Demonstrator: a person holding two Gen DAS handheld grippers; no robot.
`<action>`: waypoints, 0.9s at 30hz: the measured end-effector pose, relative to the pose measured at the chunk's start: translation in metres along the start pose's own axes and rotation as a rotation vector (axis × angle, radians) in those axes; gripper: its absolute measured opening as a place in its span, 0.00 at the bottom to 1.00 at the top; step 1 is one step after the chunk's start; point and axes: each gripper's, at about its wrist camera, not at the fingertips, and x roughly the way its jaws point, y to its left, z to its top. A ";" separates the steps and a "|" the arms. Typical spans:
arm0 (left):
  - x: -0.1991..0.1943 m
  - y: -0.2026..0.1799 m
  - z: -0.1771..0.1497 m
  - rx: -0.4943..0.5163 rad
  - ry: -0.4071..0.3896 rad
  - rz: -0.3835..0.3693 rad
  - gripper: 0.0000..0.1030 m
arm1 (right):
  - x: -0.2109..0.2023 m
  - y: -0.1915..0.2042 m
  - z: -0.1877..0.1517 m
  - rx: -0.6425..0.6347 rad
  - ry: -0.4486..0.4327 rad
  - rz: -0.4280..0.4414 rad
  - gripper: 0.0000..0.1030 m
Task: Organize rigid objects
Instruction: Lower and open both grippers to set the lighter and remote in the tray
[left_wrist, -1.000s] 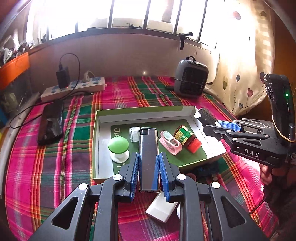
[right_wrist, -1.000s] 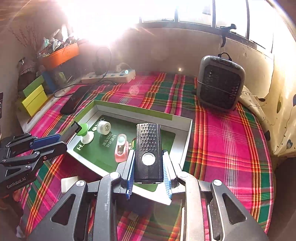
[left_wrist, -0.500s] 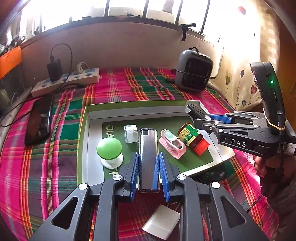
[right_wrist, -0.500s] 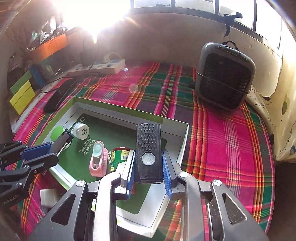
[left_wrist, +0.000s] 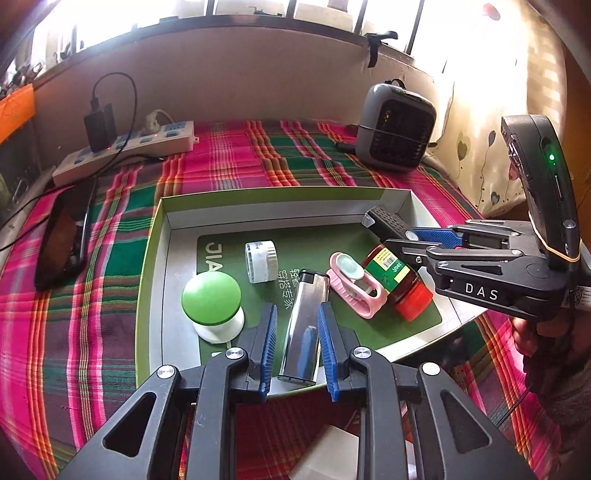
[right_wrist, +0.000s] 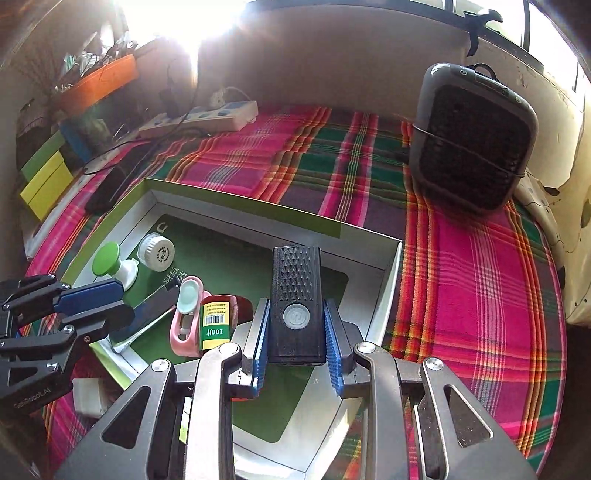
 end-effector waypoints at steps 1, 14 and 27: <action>0.001 0.000 0.000 -0.001 0.001 0.005 0.21 | 0.001 0.001 0.001 -0.004 0.002 0.003 0.27; 0.006 0.001 -0.001 -0.005 0.011 0.009 0.21 | 0.008 0.005 0.000 -0.025 0.011 0.015 0.27; 0.008 0.001 -0.001 0.000 0.016 0.010 0.23 | 0.009 0.009 0.000 -0.042 0.005 -0.003 0.27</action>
